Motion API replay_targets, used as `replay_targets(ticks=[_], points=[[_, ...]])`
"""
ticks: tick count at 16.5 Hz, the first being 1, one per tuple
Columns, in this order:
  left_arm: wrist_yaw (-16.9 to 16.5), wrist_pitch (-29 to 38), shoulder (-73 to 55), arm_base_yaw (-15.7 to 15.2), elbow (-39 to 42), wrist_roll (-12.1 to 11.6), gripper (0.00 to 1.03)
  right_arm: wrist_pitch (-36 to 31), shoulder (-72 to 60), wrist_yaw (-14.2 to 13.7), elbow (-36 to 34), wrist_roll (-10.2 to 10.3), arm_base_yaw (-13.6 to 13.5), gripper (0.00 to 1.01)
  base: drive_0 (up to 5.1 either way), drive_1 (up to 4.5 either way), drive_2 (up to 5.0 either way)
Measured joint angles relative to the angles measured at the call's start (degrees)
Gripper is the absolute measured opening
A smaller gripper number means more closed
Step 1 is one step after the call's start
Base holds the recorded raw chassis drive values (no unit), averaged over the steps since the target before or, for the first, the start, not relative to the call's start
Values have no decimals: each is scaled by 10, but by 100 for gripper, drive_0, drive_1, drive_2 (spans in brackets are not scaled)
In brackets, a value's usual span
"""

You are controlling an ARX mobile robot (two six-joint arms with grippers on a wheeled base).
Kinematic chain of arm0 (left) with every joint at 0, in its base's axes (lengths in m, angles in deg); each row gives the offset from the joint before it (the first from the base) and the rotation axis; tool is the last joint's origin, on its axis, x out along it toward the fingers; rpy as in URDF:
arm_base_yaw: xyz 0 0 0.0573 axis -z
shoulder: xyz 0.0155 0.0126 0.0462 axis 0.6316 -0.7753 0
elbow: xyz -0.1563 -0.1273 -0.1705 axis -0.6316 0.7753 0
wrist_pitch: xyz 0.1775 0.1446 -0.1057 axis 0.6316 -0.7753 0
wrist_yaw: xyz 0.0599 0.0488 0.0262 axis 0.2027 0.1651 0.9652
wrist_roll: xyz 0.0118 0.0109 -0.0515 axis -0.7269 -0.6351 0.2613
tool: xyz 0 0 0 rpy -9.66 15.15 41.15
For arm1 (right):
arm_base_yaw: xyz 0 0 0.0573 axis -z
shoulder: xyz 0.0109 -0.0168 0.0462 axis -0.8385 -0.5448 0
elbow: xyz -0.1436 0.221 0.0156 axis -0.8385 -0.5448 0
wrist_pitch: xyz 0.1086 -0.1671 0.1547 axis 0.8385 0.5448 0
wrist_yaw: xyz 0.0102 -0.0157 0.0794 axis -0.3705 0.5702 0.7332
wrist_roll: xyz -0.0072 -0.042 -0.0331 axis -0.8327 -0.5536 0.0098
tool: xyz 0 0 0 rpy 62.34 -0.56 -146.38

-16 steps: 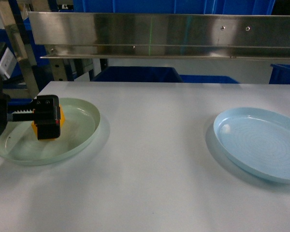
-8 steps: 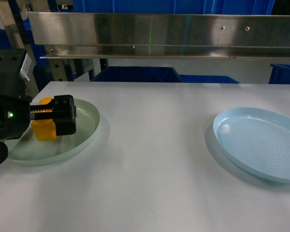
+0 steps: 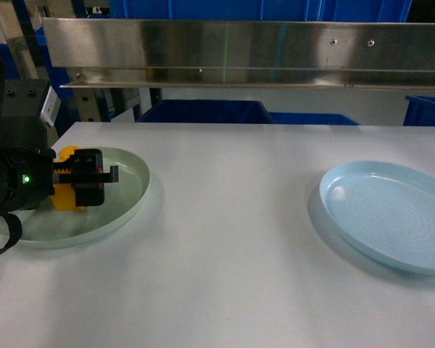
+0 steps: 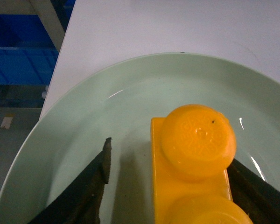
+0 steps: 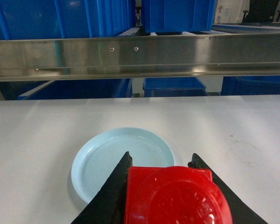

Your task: Sort and place red and yellow blocks in left bins

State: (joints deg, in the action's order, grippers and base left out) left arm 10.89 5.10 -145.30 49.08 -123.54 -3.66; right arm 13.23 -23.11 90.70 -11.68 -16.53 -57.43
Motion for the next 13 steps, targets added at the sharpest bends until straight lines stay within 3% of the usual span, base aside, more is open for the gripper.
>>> replay_targets(ticks=[3,7,9,11,13], points=[[-19,16,1,-6,16,-9,32,0,0,0,0,0,0,29,0,0,0],[-36,47,53,-21,73,-26,27,0,0,0,0,0,0,29,0,0,0],[-57,44,149,-44,116,-40,27,0,0,0,0,0,0,29,0,0,0],[-86,7,242,-68,136,-40,27,0,0,0,0,0,0,29,0,0,0],[-136,-57,375,-110,183,-43,27,0,0,0,0,0,0,29,0,0,0]])
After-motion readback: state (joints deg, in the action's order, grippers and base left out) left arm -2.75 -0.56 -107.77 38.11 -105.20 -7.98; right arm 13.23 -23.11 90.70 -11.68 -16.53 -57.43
